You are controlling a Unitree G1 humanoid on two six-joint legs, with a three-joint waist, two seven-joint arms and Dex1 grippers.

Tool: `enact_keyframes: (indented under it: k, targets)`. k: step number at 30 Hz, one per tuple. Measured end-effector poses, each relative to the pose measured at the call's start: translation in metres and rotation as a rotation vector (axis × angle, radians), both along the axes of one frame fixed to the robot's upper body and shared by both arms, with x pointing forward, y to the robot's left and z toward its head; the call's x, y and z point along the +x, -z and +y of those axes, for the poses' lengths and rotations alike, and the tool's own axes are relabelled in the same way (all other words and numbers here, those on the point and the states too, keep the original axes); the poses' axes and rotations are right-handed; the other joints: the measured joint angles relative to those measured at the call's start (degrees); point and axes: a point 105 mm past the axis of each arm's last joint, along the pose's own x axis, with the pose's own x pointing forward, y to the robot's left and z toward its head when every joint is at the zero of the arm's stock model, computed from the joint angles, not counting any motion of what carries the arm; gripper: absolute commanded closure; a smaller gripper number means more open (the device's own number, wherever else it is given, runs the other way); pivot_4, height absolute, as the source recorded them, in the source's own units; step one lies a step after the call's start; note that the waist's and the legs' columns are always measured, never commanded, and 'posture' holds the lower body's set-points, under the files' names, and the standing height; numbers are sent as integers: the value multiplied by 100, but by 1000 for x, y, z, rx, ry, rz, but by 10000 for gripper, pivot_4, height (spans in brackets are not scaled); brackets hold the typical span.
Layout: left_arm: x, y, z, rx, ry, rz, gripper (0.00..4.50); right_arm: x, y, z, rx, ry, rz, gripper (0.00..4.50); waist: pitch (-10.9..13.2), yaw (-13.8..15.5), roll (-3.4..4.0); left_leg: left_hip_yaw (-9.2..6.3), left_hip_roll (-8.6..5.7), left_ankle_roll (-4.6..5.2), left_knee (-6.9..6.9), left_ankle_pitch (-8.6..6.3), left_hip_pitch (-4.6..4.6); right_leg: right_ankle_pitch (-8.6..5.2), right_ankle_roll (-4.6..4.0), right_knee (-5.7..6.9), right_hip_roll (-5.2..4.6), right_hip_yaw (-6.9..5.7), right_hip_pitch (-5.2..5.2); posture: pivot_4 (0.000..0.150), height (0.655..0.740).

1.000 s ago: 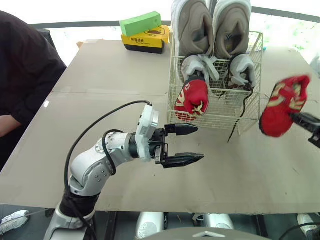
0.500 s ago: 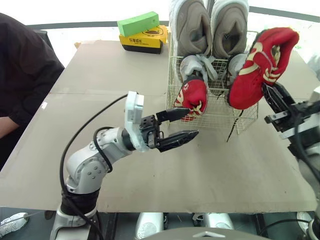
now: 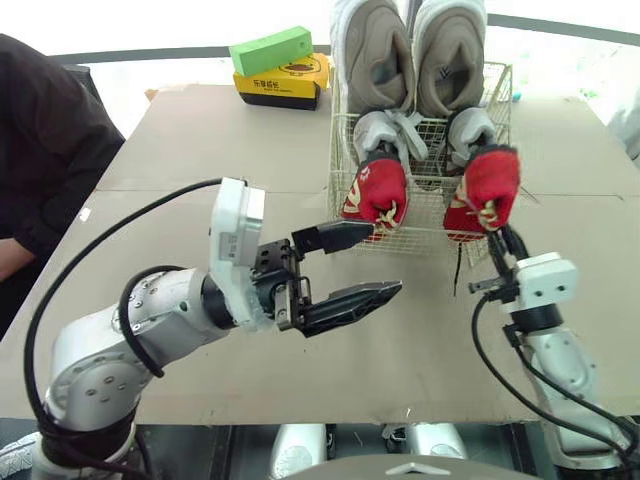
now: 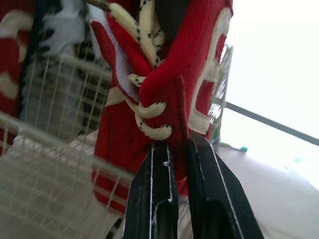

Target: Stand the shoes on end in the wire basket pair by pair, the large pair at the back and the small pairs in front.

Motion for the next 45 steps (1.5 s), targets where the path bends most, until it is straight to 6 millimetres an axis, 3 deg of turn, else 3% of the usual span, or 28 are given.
enact_keyframes:
  k: [4,5,8,10,13,15,21,25,29,33,36,40,45]
  targets:
    - [11,4,7,9,-43,14,0,-3,9,4,25,-61,40,44300,-1,1,-1,0,0,-1,-2,0,1,0,-6,0,10,0,0,1500,7400]
    - [15,7,10,15,-56,20,0,-6,12,5,37,-91,61,41613,-1,0,-2,1,0,-2,-4,0,1,0,-13,0,11,-1,0,1500,7400]
    - [17,18,12,37,-55,34,0,-15,22,6,60,-160,137,32021,-1,-1,-2,2,0,-3,-9,0,1,1,-28,-3,8,-1,0,1500,7400]
    - [22,25,15,48,-50,41,0,-17,30,5,102,-182,200,21844,0,1,0,4,0,-3,-9,0,1,0,-28,-2,4,0,-2,1500,7400]
    - [32,35,22,58,-62,46,0,-22,22,0,138,-225,237,6290,1,2,3,5,1,13,-9,-9,2,-7,-16,-1,-1,0,-3,1500,7400]
    - [34,43,24,65,-52,54,0,-25,9,-6,153,-240,238,78,1,1,2,6,2,17,-9,-12,2,-7,-16,-1,-4,0,-3,1500,7400]
    - [31,52,27,70,-36,49,0,-36,-2,-5,79,-319,313,78,1,11,2,6,3,22,-14,-16,1,-3,-25,-3,-8,0,-6,1500,7400]
    - [26,60,31,79,-19,49,0,-19,-49,15,5,-352,200,78,2,-19,2,9,4,22,-14,-15,5,-6,-19,-1,-7,2,-9,1500,7400]
    - [24,63,33,84,-20,38,0,0,-61,31,-38,-324,196,78,1,32,0,5,3,22,-14,-16,-6,5,-41,-3,-8,-3,-15,1500,7400]
    - [22,68,34,77,-30,38,0,13,-54,33,-61,-283,255,11736,1,61,0,8,0,24,-14,-17,-22,2,-44,-13,-11,-3,-23,1500,7400]
    - [21,71,35,70,-41,45,0,14,-50,31,-69,-273,282,27637,1,93,0,7,0,27,-15,-19,-27,1,-42,-20,-10,-5,-24,1500,7400]
    - [21,71,35,58,-62,42,0,13,-52,24,-70,-248,282,44833,1,136,-1,7,-1,31,-14,-21,-22,-4,-33,-19,-11,-6,-20,1500,7400]
    - [24,71,34,51,-85,39,0,10,-54,17,-95,-222,287,44833,0,133,-1,7,1,31,-14,-20,-15,-9,-24,-11,-9,-6,-19,1500,7400]
